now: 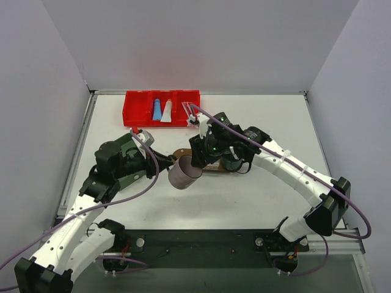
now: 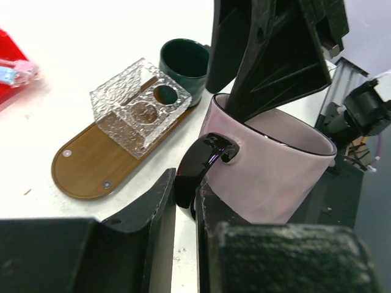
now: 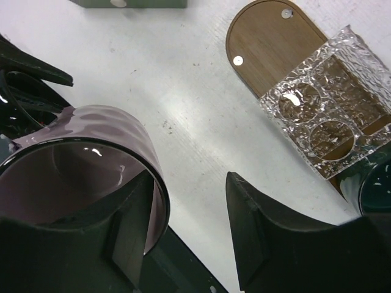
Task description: Prepare toiletry sets of a toothbrush and toothpaste on the tray
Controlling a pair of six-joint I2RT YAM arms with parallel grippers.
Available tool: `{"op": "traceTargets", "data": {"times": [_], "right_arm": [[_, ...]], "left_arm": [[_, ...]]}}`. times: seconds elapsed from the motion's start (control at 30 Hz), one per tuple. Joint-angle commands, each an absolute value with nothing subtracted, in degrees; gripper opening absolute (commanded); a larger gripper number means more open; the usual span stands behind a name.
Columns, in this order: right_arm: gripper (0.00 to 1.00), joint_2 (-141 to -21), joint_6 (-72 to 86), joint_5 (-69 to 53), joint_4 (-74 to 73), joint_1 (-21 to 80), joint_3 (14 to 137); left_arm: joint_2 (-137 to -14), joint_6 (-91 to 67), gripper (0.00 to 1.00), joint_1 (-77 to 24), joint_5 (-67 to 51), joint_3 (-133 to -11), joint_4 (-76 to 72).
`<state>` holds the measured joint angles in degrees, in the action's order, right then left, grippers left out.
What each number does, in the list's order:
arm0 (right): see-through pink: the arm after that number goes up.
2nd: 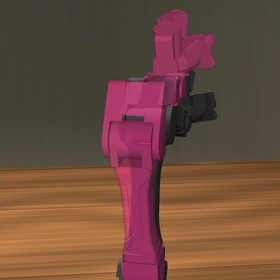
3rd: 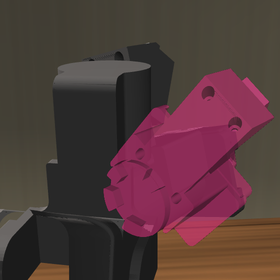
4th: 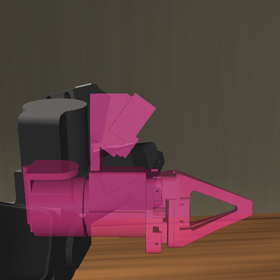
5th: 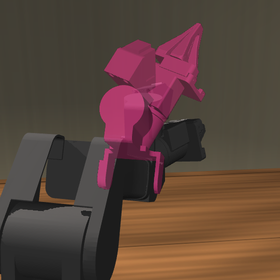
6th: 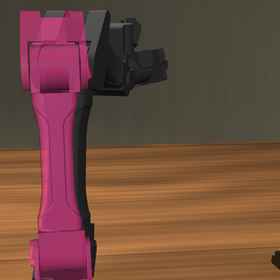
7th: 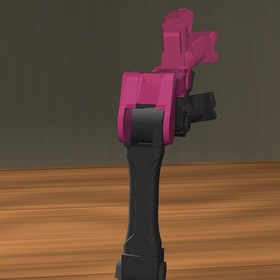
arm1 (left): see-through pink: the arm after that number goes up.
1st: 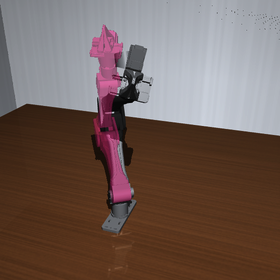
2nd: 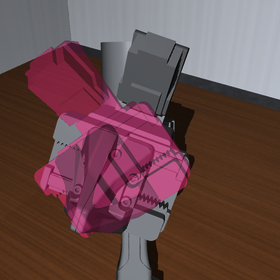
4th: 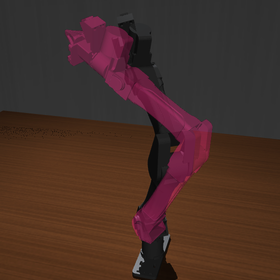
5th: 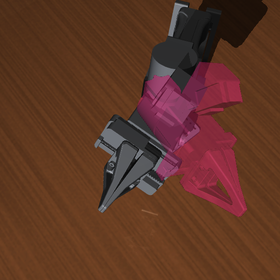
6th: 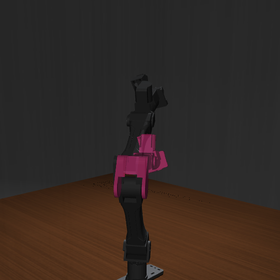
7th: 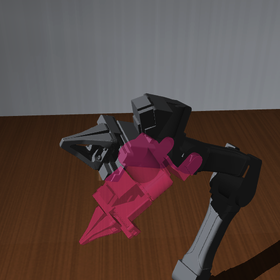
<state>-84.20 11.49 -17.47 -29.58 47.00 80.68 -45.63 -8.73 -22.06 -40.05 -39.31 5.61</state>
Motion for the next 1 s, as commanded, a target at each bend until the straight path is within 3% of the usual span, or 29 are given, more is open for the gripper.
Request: {"op": "traceTargets", "data": {"times": [0.0,0.37,0.6,0.97], "right_arm": [[0.46,-80.34,12.22,-9.33,-29.27,44.74,82.7],[0.51,-80.06,11.6,1.41,-26.28,53.34,87.79],[0.47,-87.44,14.15,-3.78,-26.28,55.54,92.99],[0.4,-88.77,14.06,-10.99,-25.75,55.99,91.06]], "left_arm": [[-42.8,-6.07,0.0,-22.15,-36.48,-40.43,6.5],[-40.34,-4.57,0.0,-23.64,-25.58,-40.17,8.35],[-39.9,-4.48,0.0,-23.73,-23.21,-40.08,8.88],[-40.08,-4.31,0.0,-23.82,-18.55,-40.08,10.02]]}}
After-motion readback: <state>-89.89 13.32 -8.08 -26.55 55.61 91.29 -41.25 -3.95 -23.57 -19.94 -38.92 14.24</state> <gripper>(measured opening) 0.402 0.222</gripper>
